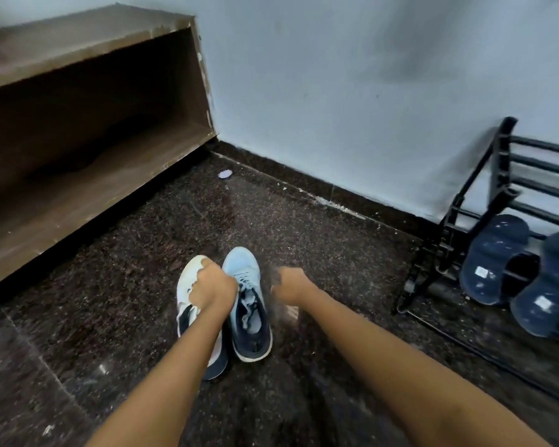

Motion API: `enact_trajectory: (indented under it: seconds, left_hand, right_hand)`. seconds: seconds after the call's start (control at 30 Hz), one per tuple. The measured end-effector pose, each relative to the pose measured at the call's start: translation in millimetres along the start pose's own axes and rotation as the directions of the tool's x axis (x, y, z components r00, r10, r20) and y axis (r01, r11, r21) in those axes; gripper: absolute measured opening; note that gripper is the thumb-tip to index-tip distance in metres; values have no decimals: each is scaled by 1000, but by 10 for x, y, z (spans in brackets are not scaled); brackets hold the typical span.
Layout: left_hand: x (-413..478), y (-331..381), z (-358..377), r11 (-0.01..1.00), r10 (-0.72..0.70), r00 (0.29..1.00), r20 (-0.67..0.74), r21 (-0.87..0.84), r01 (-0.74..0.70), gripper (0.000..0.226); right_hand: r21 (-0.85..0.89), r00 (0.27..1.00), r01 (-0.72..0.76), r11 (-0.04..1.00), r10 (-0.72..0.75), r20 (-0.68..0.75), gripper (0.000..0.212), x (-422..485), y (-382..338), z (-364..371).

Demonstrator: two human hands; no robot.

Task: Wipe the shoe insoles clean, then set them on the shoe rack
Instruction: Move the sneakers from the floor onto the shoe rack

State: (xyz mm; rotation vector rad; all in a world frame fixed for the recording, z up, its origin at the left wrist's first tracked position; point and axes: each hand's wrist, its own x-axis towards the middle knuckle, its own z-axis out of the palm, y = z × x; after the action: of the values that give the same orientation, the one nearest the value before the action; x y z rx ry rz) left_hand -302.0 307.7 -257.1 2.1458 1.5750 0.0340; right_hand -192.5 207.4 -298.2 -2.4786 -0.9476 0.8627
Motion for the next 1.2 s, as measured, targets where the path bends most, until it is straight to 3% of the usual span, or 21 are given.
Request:
enact_trajectory:
  seconds: [0.17,0.33,0.47,0.7,0.83,0.97,1.07,1.13,1.2]
  left_hand:
    - [-409,1095,-330,971,238,971,-20,10,-238,39]
    - [-1133,2156,-563,887,461,885,-68,18,-461,43]
    - [-1836,2865,-601,776,628,774,-82,-20,-631,41]
    - [-2955,3677,-550,605,791,610,-49,-88,-791,41]
    - [-3438,3977,-411,507,862,507,31,-99,-856,42]
    - [-3900,4191,-133,390,919,375,118,-142,-910,44]
    - [-4204,4258,96,272,957,241,162,-211,-939,52]
    - [-4365,4291,248,187,971,146,190,-220,-958,58]
    - [-4491,4321,378,128,969,79,234,-203,-971,64]
  right_hand:
    - [51,973,-10,999,22,-232,25,-438,178,-1017]
    - [126,877,11,992,51,-478,23,-1113,558,-1993]
    - [208,789,0,978,127,-601,32,-1697,984,-2623]
    - [266,614,-1,964,211,-761,26,-2608,1606,-3358]
    - [248,476,-96,964,263,-839,33,-3103,2073,-3656]
    - [177,326,-337,925,291,-899,32,-3559,2590,-3842]
    - [119,198,-591,798,286,-937,33,-3850,2893,-3894]
    - [221,44,-687,692,343,-938,33,-4019,3095,-3895]
    - [358,-59,-716,599,458,-887,37,-4152,3290,-3878]
